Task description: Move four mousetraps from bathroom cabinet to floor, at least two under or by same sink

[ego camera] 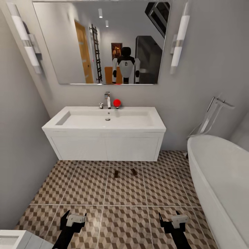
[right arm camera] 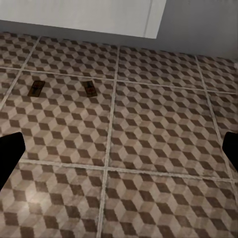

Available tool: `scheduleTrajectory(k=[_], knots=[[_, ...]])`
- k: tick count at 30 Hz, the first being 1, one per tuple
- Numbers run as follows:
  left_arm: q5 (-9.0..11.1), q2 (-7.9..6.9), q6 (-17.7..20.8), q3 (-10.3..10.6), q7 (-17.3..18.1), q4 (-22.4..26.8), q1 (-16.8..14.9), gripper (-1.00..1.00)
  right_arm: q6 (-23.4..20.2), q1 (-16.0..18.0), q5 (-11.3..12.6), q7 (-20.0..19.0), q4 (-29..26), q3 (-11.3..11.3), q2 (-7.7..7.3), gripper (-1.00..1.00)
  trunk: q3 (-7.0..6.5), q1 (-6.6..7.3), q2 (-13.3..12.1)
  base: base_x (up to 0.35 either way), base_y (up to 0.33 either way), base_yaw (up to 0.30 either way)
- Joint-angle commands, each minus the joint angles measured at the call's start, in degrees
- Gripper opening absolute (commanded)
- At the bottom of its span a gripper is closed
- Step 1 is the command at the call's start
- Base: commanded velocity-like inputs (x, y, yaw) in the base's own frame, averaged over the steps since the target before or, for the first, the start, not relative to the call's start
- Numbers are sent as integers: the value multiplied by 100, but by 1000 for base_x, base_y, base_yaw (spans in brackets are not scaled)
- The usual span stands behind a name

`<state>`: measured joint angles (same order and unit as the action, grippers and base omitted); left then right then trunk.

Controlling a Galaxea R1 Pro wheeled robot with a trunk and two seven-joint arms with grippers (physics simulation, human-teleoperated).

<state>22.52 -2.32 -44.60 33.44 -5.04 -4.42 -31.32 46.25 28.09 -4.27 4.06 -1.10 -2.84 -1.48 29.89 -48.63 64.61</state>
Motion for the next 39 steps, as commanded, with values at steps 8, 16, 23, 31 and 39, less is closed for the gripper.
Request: scheduleTrajectory(k=[8, 16, 23, 31, 39], knots=[[-11, 4, -22, 49, -49, -15, -6, 100, 11, 4, -39, 43, 5, -23, -1, 100, -139, 176, -319, 0, 0, 0], [-7, 4, -22, 49, -49, -15, -6, 100, 7, 4, -39, 43, 4, -23, -1, 100, -283, 352, -640, 0, 0, 0], [-10, 4, -22, 49, -49, -15, -6, 100, 7, 4, -39, 43, 5, -23, -1, 100, -408, 506, -921, 0, 0, 0], [-11, 4, -20, 49, -49, -15, -6, 100, 7, 4, -39, 43, 9, -23, -1, 100, -552, 681, -1241, 0, 0, 0], [-11, 4, -20, 49, -49, -15, -6, 100, 7, 4, -39, 43, 5, -23, -1, 100, -695, 857, -1562, 0, 0, 0]])
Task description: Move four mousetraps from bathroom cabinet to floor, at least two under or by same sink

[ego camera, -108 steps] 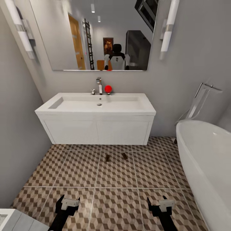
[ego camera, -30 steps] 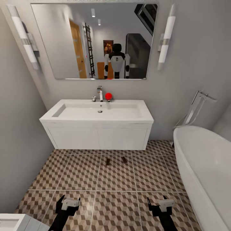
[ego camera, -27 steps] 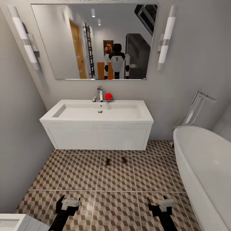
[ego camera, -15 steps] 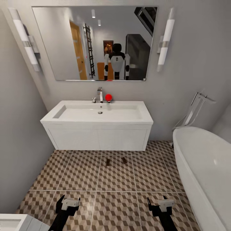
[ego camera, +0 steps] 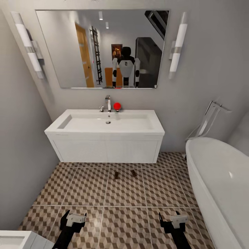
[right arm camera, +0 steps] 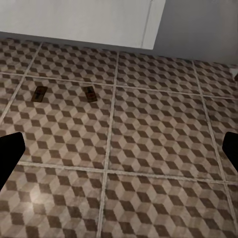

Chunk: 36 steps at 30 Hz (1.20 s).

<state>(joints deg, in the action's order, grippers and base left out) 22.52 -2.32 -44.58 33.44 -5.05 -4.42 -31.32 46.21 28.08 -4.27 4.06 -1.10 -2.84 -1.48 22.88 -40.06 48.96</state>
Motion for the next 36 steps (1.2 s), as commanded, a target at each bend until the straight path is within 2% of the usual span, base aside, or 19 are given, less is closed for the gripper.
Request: scheduleTrajectory(k=[1, 36], knots=[[-11, 4, -21, 49, -49, -15, -6, 100, 11, 4, -39, 43, 4, -23, -1, 100, -12, 22, -37, 0, 0, 0], [-10, 4, -16, 49, -49, -15, -6, 100, 4, 4, -39, 41, 11, -23, 7, 100, -641, 791, -1441, 0, 0, 0]])
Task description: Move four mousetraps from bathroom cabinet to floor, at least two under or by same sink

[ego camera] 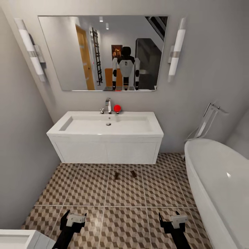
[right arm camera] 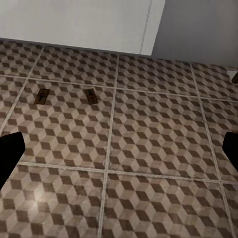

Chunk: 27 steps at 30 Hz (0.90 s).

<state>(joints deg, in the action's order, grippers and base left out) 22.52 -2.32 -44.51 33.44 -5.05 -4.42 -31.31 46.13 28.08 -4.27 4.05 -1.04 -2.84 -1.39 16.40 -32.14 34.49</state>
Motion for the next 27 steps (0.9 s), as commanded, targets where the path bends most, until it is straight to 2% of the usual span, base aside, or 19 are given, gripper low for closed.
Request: scheduleTrajectory(k=[1, 27], knots=[[-10, 4, -23, 49, -49, -16, -7, 100, 11, 5, -39, 43, 5, -23, -1, 100, -10, 21, -35, 0, 0, 0], [-9, 4, -23, 49, -49, -16, -7, 100, 10, 5, -39, 28, 2, -23, -1, 100, -477, 592, -1077, 0, 0, 0]])
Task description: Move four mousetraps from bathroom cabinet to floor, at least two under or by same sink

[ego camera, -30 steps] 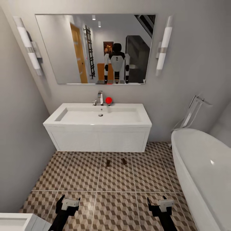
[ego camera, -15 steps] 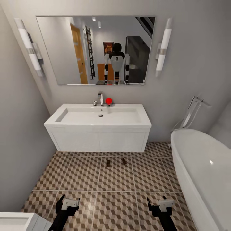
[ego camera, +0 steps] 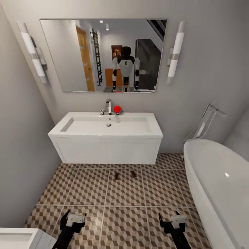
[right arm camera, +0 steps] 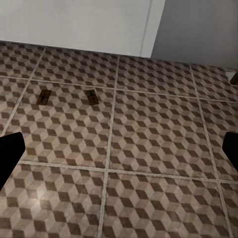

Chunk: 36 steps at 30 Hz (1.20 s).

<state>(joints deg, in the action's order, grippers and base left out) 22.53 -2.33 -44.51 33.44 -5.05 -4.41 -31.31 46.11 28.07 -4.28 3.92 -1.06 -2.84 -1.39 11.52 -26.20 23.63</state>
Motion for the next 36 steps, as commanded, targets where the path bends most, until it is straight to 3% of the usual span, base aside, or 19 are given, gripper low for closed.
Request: scheduleTrajectory(k=[1, 13, 36], knots=[[-11, 4, -23, 49, -48, -16, -7, 100, 12, 5, -38, 41, 4, -23, -1, 100, -8, 19, -31, 0, 0, 0], [-12, 4, 417, 49, -33, -16, -7, 100, 12, 5, -38, 43, 4, -23, -5, 100, -26, 41, -71, 0, 0, 0], [-12, 8, 486, 49, -31, -16, -7, 100, 12, 5, -38, 48, 2, -23, -1, 100, -26, 41, -71, 0, 0, 0]])
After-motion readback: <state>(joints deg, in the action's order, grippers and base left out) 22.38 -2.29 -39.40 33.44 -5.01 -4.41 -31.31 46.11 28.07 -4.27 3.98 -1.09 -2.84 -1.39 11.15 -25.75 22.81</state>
